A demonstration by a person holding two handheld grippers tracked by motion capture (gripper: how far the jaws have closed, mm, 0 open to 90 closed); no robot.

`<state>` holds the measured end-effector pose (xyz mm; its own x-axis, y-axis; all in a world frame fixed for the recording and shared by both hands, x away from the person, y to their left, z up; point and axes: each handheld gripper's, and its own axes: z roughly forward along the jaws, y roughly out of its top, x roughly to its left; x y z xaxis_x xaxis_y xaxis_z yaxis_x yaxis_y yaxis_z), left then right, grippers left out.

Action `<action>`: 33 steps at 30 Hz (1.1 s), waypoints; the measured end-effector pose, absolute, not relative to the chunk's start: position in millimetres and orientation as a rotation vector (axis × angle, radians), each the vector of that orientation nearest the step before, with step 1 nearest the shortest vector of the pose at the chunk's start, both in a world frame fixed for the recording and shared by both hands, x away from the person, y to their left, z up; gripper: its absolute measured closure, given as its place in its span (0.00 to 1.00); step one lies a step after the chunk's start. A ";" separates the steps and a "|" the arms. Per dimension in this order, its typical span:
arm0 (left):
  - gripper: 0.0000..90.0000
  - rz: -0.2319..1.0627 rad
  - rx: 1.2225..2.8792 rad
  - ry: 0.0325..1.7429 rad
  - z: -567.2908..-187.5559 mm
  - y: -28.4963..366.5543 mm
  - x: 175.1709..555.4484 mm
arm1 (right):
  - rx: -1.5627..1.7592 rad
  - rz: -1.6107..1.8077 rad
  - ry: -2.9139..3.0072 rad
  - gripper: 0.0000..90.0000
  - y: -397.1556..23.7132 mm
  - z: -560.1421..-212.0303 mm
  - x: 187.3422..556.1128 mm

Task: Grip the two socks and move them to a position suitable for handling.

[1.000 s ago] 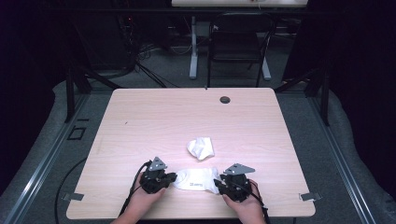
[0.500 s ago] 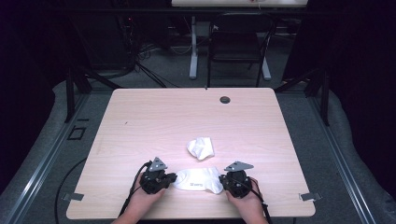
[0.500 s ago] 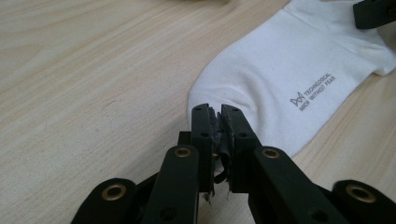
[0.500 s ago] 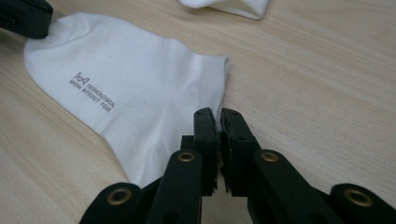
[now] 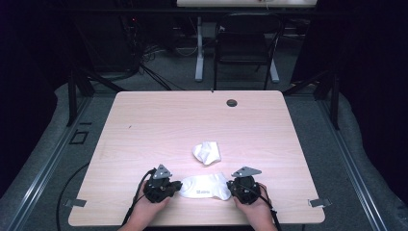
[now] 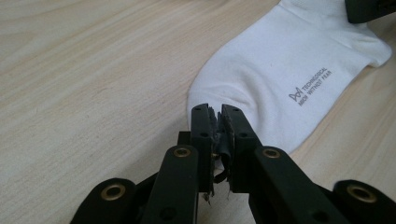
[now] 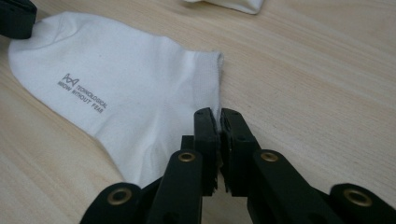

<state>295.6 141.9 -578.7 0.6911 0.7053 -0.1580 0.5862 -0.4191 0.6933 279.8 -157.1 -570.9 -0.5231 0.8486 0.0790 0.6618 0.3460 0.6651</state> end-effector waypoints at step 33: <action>0.69 0.218 2.034 1.022 -569.4 171.7 319.1 | 1.316 1.073 2.268 0.69 -148.4 -543.4 303.0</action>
